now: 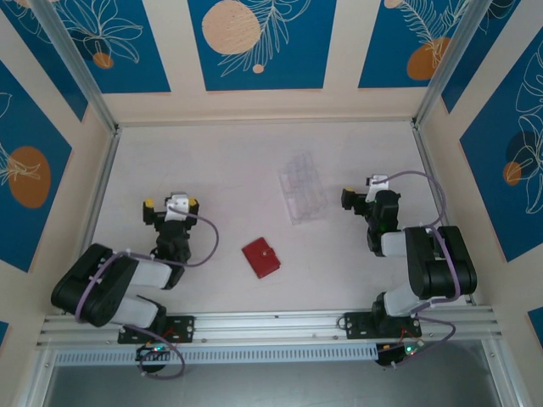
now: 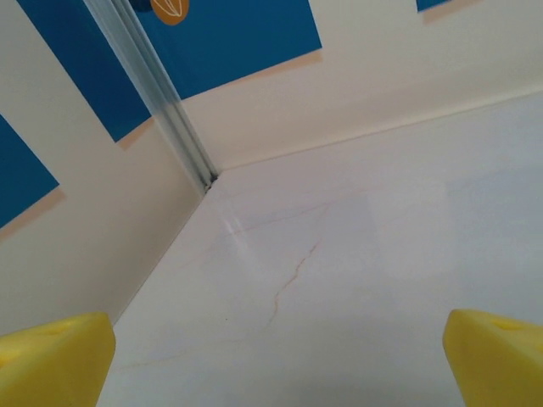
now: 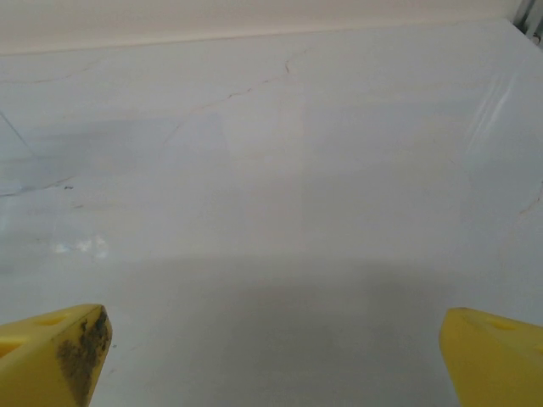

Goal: Put the credit cards into the card holder
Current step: Reset both arms

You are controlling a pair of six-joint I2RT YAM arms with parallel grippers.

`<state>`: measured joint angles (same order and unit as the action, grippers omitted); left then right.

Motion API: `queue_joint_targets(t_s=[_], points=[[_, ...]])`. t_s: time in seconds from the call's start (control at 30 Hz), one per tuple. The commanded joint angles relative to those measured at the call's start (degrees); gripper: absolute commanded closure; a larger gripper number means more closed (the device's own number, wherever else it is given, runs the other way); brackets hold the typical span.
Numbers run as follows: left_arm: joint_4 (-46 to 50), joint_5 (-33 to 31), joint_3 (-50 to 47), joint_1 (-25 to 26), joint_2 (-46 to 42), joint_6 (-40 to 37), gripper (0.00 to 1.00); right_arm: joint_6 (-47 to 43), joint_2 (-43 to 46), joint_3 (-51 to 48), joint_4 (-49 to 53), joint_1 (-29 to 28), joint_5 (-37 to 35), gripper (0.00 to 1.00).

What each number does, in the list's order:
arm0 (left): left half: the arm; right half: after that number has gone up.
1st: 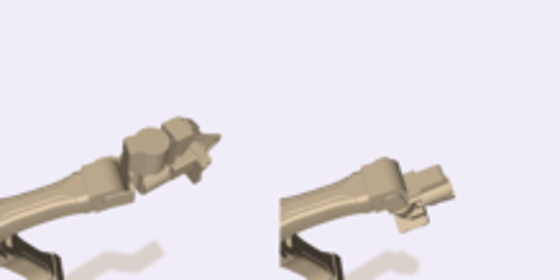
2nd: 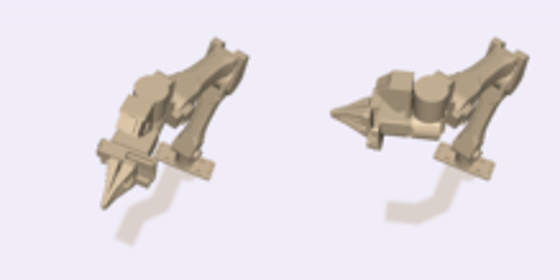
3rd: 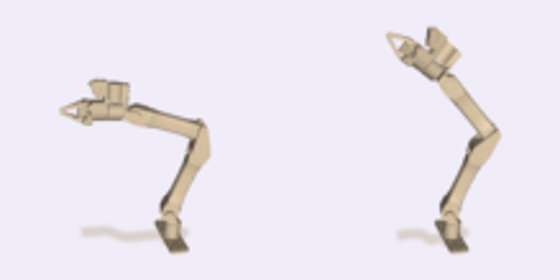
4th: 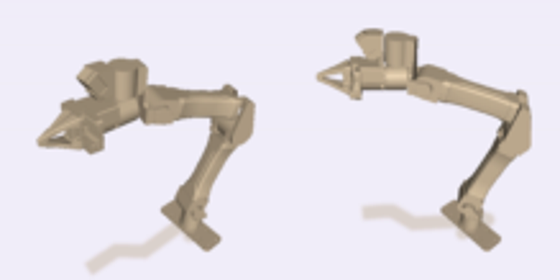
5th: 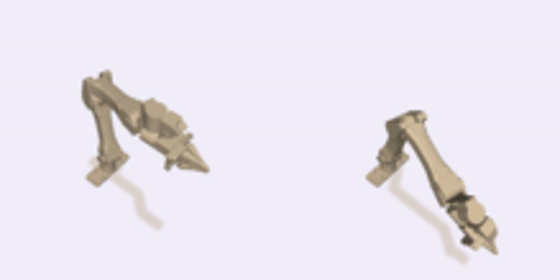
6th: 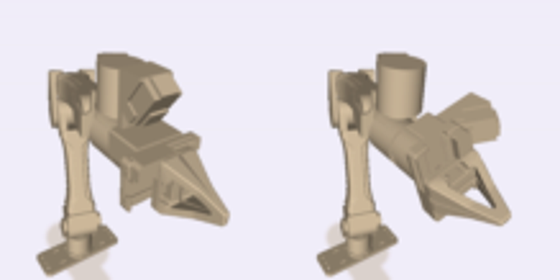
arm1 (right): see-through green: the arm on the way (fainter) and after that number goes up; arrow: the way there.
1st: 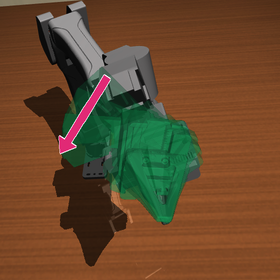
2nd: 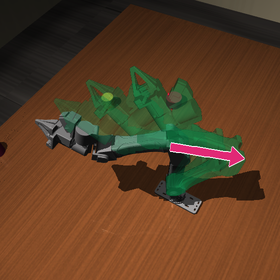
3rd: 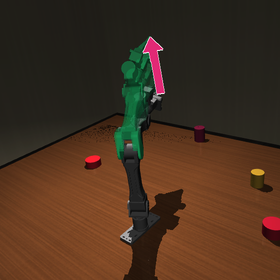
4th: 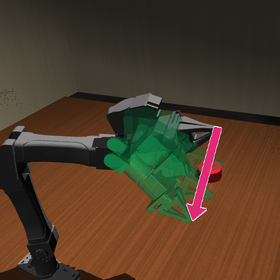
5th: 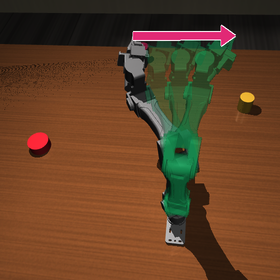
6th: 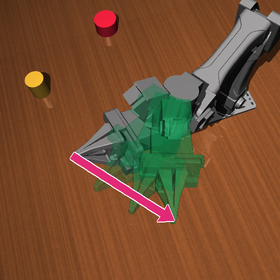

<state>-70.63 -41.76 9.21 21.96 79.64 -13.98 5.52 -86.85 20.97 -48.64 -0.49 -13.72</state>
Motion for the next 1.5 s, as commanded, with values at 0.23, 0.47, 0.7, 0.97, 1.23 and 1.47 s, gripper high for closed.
queue_joint_targets(t_s=[0.23, 0.47, 0.7, 0.97, 1.23, 1.47], points=[[3.83, 12.44, 4.30, -8.40, 5.80, 8.36, 0.00, -1.25, 0.00, 0.03, -2.54, 0.60, 12.72, 0.01], [15.79, 27.28, 9.99, -16.00, 8.10, 13.40, 0.00, -2.66, 0.27, -1.96, -5.83, -0.37, 13.32, 0.01], [15.28, 28.53, 11.09, -17.05, 9.62, 13.98, 0.00, -1.49, -0.14, 0.59, -1.53, -0.07, 11.83, 0.01], [14.88, 28.40, 11.00, -16.96, 9.73, 13.71, 0.00, 0.72, -0.51, 2.49, 1.66, 1.81, 12.72, 0.01], [14.78, 28.71, 11.00, -16.88, 9.65, 13.36, 0.00, -0.21, -0.34, 2.87, 2.58, 0.50, 10.35, 0.01], [16.32, 32.34, 11.80, -16.82, 9.66, 11.80, 0.00, -0.16, -0.34, 2.95, 2.67, 0.58, 10.64, 0.01]])
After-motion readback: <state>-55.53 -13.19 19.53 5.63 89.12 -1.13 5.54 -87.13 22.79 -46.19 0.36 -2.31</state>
